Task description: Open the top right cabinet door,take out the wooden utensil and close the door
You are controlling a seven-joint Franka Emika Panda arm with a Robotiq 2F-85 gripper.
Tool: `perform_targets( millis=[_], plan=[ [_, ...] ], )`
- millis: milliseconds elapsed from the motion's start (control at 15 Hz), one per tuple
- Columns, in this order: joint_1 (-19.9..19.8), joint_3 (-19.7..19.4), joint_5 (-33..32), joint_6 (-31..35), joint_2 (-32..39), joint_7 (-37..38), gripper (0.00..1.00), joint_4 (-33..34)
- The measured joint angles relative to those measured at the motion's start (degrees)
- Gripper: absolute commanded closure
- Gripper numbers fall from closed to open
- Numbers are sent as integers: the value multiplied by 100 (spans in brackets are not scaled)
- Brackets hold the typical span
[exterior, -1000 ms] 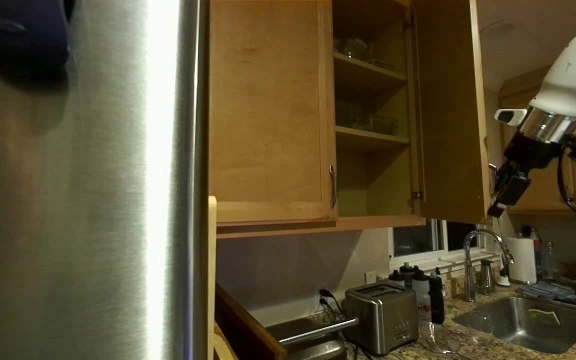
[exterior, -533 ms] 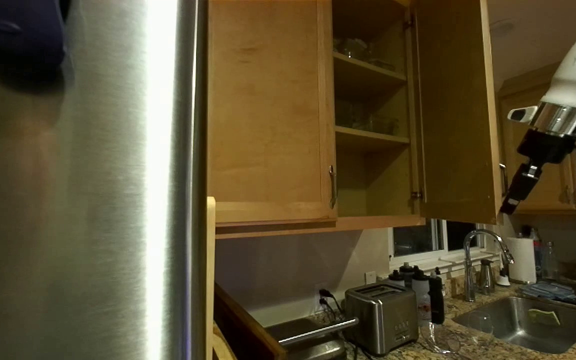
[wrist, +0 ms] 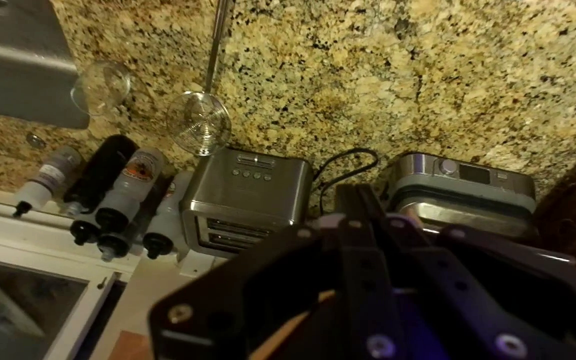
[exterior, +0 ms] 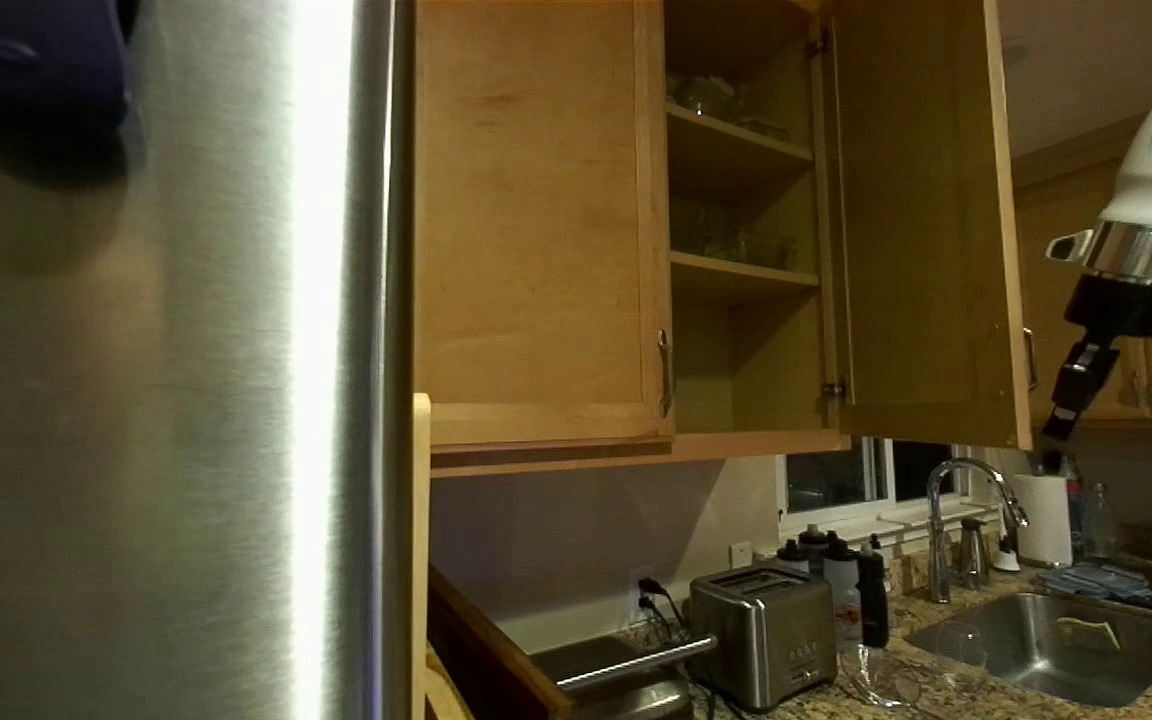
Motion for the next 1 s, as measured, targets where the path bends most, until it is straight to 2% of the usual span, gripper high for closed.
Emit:
perform_targets(
  millis=[200,400,667,1000],
  plan=[
    [-366,-162,-161,260,102,217,100,25],
    [-576,-445,-198,1013,288,283,100,31],
    [-441,-817,59,2208,673,270,100,32],
    [-46,-833,615,3046,1015,-41,100,37]
  ],
)
